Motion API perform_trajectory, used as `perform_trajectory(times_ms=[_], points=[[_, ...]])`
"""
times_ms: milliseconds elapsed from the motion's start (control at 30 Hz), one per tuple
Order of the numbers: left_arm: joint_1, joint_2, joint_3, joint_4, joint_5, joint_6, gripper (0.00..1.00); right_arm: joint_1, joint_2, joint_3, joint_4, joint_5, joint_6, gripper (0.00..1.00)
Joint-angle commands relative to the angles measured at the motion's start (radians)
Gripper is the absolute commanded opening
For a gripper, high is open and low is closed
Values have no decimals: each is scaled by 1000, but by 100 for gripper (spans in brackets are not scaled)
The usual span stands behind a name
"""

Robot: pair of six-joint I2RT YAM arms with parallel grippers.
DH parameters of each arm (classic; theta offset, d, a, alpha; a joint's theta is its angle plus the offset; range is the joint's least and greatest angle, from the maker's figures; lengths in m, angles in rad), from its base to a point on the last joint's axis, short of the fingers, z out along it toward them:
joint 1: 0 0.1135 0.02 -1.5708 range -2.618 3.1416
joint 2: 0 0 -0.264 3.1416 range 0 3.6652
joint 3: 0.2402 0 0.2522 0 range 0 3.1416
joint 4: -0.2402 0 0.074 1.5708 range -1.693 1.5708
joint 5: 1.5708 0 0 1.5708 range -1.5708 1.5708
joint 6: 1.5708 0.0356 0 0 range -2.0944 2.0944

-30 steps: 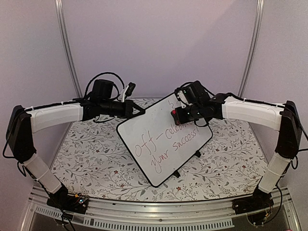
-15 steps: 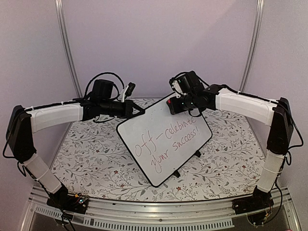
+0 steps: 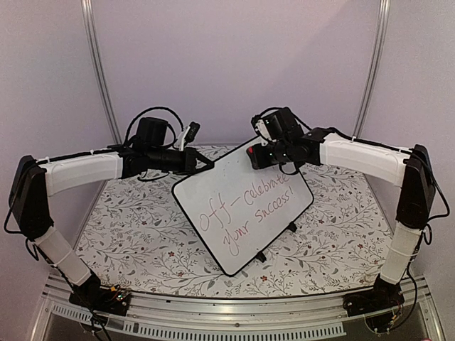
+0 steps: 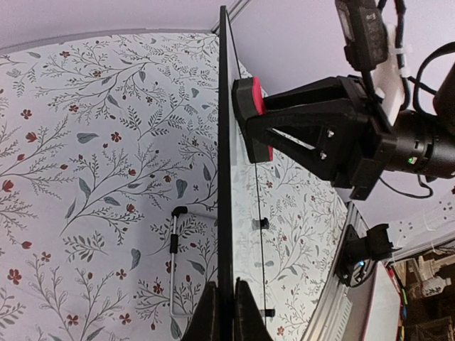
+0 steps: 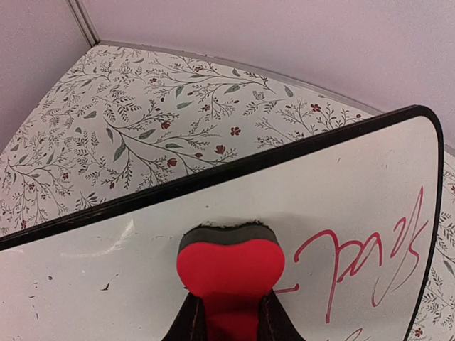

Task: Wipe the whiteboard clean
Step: Erase the whiteboard on the whiteboard stand.

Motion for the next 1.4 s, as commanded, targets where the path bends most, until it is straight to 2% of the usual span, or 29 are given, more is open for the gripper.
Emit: perform_trajectory(times_ms=[0,600,1367], points=[[-23,-10,0,21,34,66,0,-14,-35,-88,-18,-10,17,11],[-22,-2,2,21,38,64,0,-13,-141,-281,23,-38,57,10],[-24,-16,2,21,40,68,0,-28,9,5,8,18,5,11]])
